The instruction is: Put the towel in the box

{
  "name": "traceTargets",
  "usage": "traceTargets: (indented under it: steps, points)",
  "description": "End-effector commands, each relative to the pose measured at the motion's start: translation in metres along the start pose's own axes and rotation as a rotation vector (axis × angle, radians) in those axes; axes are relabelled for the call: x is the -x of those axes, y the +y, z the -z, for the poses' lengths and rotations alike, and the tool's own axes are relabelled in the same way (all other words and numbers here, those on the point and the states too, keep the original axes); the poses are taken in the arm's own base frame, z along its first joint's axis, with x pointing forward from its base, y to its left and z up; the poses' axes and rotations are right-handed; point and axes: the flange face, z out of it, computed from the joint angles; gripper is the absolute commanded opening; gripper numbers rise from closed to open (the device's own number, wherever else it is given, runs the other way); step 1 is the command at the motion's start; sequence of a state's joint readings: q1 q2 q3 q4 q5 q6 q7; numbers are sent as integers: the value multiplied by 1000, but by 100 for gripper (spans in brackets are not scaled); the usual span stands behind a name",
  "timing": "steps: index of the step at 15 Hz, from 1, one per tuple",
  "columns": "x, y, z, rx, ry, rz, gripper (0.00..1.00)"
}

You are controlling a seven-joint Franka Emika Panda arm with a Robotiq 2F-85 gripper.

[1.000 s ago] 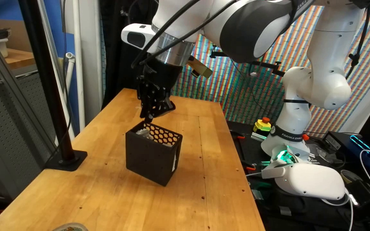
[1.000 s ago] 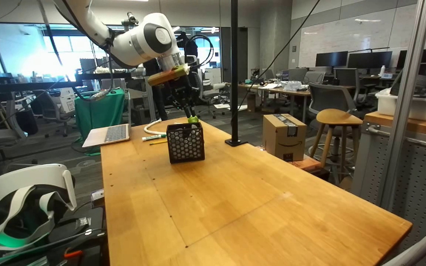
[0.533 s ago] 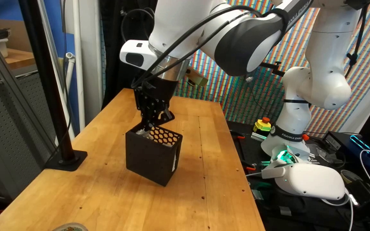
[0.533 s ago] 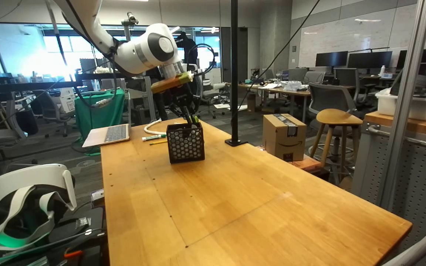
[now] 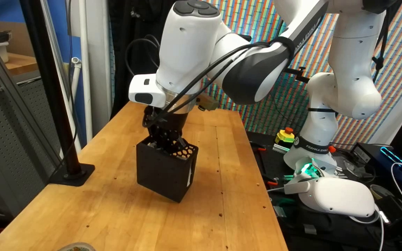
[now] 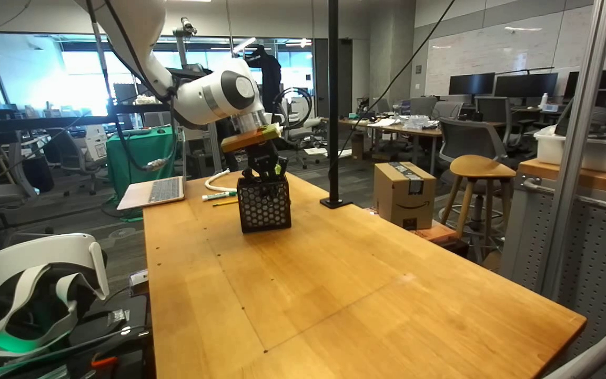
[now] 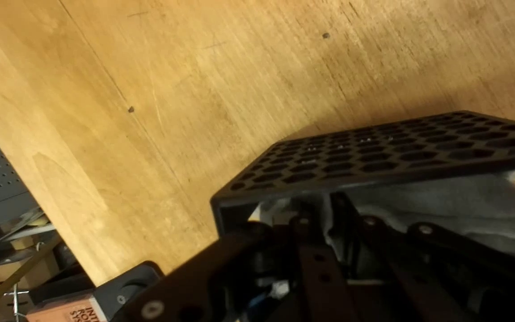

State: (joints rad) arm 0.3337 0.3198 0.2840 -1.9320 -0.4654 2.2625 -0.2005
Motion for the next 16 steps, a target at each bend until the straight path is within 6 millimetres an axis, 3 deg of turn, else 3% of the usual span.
traceTargets:
  steps: [1, 10, 16]
  points:
    - [-7, -4, -16, -32, -10, 49, 18]
    - [-14, -17, -35, -84, -46, 100, 17]
    - [-18, -19, -79, -135, -180, 55, 17]
